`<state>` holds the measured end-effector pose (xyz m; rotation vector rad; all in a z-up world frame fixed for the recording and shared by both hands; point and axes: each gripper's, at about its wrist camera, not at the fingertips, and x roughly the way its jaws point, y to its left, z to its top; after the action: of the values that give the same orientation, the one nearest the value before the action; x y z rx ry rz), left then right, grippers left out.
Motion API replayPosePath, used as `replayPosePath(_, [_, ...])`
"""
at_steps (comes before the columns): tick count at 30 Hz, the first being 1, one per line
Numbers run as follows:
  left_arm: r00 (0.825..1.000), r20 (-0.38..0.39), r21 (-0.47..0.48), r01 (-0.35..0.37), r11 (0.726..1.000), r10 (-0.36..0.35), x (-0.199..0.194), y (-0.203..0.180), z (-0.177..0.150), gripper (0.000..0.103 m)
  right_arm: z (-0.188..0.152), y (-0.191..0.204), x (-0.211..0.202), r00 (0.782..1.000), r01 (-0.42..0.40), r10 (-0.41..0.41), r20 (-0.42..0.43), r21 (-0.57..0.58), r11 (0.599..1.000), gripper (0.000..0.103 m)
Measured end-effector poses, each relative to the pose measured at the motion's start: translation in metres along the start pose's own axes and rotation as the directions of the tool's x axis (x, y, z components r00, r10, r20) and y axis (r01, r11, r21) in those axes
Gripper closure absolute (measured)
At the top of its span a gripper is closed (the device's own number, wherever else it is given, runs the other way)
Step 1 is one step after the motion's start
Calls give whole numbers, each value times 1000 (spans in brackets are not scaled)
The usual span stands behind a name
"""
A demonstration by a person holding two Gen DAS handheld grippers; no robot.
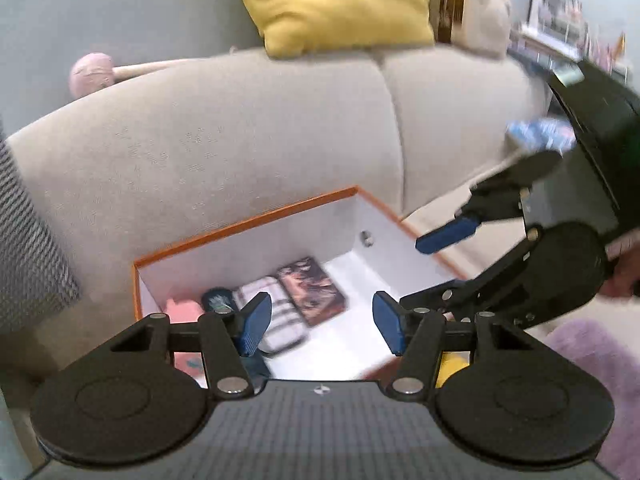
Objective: Organize rigid objects
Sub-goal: 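Lift both tools out of the box back toward the remaining items, then grasp the pink pump bottle with the left tool while the right tool grasps the white Vaseline tube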
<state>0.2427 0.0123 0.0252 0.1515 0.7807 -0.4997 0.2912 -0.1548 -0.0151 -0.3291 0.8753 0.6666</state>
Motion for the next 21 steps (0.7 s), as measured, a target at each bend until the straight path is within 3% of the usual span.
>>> replayPosePath(2, [1000,20,-48,25,999,-24,-15,-7,-13,34,-18,6,-19,999,-1,-2,41,57,998,39])
replayPosePath(5, [999,21,-97,51,994,-49,-29,-21,-41,34,-49,14,-34,998,3,-11,56,144,990,39])
replayPosePath(10, [998,-30,-165,50,985,-56,-35,-43,-92,47,-107,26,-41,1000,28,-29,-4,321,947,39])
replayPosePath(14, [994,-74,-204,60,977,-77,-27,-58,-121,48,-147,49,-36,996,62,-37,-82,334,940,39])
replayPosePath(18, [987,-154,-159,10,987,-35,-13,-76,-136,48,-169,58,-29,992,50,1,-128,398,916,39])
replayPosePath(21, [986,-167,-112,-7,994,-12,-4,-85,-141,48,-178,60,-25,989,62,1,-149,416,907,39])
